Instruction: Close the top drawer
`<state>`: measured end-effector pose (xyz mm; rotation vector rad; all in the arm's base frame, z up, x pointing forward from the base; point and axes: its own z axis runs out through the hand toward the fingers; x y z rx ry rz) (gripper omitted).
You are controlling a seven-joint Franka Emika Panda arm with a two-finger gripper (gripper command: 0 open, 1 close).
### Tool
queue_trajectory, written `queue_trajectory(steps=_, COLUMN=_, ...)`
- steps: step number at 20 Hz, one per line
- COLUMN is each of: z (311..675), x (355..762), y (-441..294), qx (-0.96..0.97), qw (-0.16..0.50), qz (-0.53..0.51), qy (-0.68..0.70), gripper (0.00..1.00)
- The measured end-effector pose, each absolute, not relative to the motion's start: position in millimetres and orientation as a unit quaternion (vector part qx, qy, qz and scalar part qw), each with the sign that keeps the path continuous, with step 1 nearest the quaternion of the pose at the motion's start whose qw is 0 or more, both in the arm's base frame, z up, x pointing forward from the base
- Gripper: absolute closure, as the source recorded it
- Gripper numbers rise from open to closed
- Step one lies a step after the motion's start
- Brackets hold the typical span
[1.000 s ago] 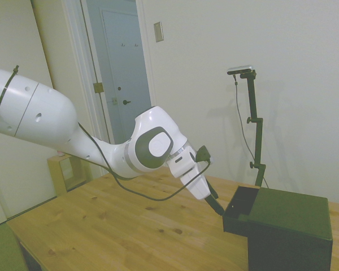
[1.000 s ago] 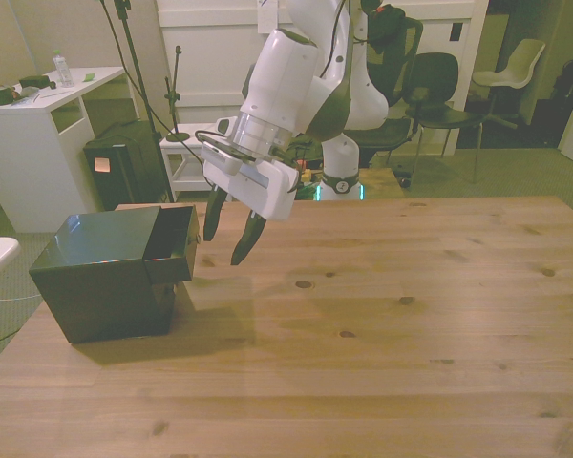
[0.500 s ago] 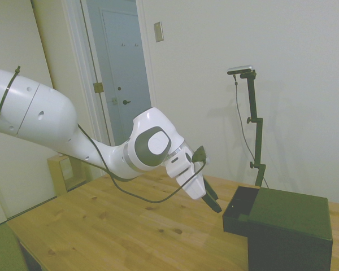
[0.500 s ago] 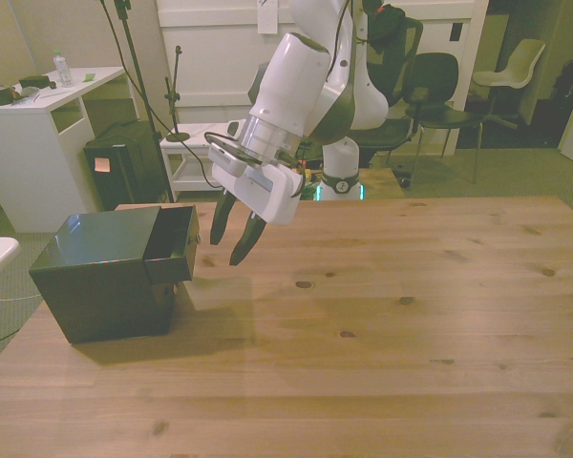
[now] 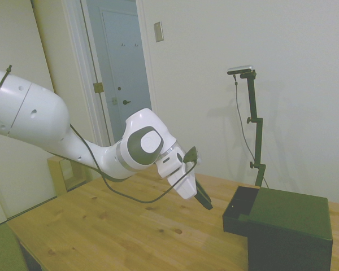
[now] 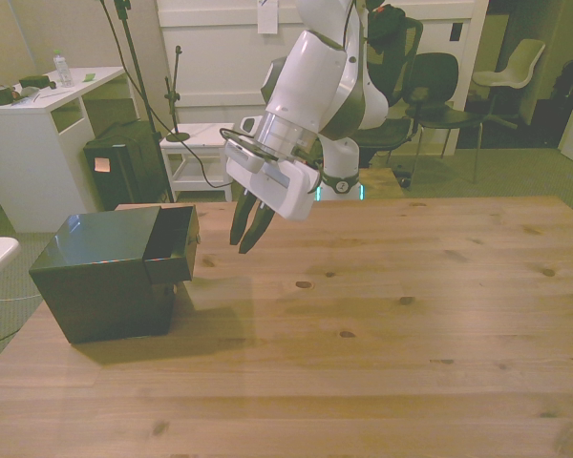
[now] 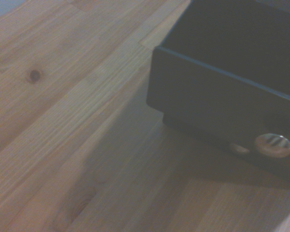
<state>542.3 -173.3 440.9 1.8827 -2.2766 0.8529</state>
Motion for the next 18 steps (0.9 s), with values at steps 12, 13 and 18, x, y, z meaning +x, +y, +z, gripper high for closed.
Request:
queue_trajectory(steps=12, z=450, x=511, y=-219, qx=0.554, qw=0.049, qz=0.269, qy=-0.787, gripper=1.00)
queue_trajectory(steps=13, z=451, x=509, y=-224, qx=0.550, qw=0.050, qz=0.270, qy=-0.789, gripper=1.00)
queue_trajectory(steps=18, z=457, x=504, y=-240, qx=0.536, qw=0.049, qz=0.274, qy=-0.797, gripper=1.00)
